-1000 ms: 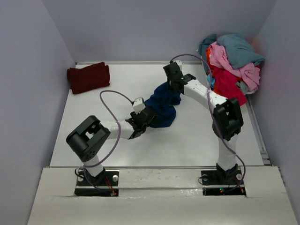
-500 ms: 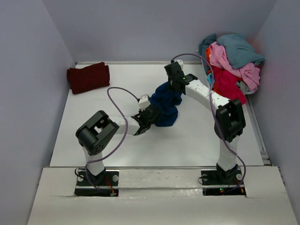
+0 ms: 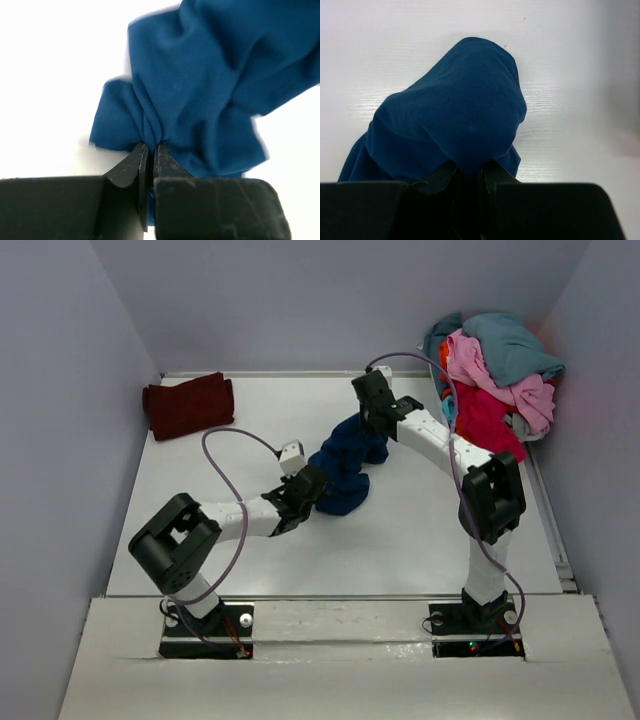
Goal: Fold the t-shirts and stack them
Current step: Flatten out the tshirt
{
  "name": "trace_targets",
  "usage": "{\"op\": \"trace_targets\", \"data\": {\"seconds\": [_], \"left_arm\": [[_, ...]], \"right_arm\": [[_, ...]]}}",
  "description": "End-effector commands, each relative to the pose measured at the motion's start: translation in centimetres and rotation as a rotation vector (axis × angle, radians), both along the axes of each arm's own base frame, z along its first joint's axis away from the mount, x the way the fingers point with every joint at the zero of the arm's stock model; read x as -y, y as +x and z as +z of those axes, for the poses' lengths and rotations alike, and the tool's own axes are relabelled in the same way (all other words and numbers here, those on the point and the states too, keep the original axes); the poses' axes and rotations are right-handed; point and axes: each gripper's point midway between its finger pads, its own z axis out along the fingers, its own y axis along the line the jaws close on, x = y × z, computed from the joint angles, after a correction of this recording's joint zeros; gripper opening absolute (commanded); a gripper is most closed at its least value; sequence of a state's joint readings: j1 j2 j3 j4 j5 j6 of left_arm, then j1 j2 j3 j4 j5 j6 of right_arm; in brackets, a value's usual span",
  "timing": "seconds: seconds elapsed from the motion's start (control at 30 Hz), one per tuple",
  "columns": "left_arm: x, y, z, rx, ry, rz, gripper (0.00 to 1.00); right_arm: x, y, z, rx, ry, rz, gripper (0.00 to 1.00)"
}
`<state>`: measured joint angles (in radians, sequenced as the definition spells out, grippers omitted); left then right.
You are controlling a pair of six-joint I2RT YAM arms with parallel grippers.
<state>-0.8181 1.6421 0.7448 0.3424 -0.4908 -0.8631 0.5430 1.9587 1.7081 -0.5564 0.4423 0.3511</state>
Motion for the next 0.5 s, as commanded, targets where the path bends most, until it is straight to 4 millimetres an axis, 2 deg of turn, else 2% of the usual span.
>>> {"op": "trace_targets", "data": {"seconds": [0.0, 0.03, 0.07, 0.13, 0.17, 0.2, 0.27, 0.3, 0.4, 0.47], "left_arm": [[-2.4, 1.4, 7.2, 0.177, -0.015, 0.124, 0.06], [-2.8, 1.3, 8.7, 0.202, -0.027, 0.137, 0.06], [-3.1, 1.4, 9.7, 0.220, -0.031, 0.147, 0.06], [-4.3, 1.6, 12.1, 0.260, -0.039, 0.178, 0.06], [-4.8, 1.7, 12.8, 0.268, -0.039, 0.190, 0.05], [-5.4, 2.3, 14.2, 0.287, -0.048, 0.213, 0.05], [-6.5, 2.3, 15.6, 0.294, -0.037, 0.235, 0.06], [-7.1, 2.5, 17.2, 0.319, -0.052, 0.256, 0.06], [-8.0, 2.1, 19.3, 0.350, -0.057, 0.277, 0.06], [-9.3, 1.7, 20.7, 0.373, -0.068, 0.312, 0.06]], "right_arm": [[1.7, 0.3, 8.5, 0.173, 0.045, -0.047, 0.07], [2.0, 0.0, 9.1, 0.183, 0.044, -0.050, 0.07], [2.4, -0.5, 10.7, 0.211, 0.055, -0.055, 0.07], [3.3, -1.2, 11.8, 0.229, 0.046, -0.069, 0.07], [4.1, -1.6, 13.2, 0.254, 0.056, -0.082, 0.07], [4.4, -2.0, 13.9, 0.263, 0.058, -0.086, 0.07], [5.1, -2.8, 14.7, 0.272, 0.059, -0.097, 0.07], [5.6, -3.7, 16.1, 0.298, 0.080, -0.103, 0.07], [6.4, -5.1, 16.3, 0.302, 0.089, -0.109, 0.07], [7.3, -6.4, 16.4, 0.307, 0.090, -0.122, 0.07]]}}
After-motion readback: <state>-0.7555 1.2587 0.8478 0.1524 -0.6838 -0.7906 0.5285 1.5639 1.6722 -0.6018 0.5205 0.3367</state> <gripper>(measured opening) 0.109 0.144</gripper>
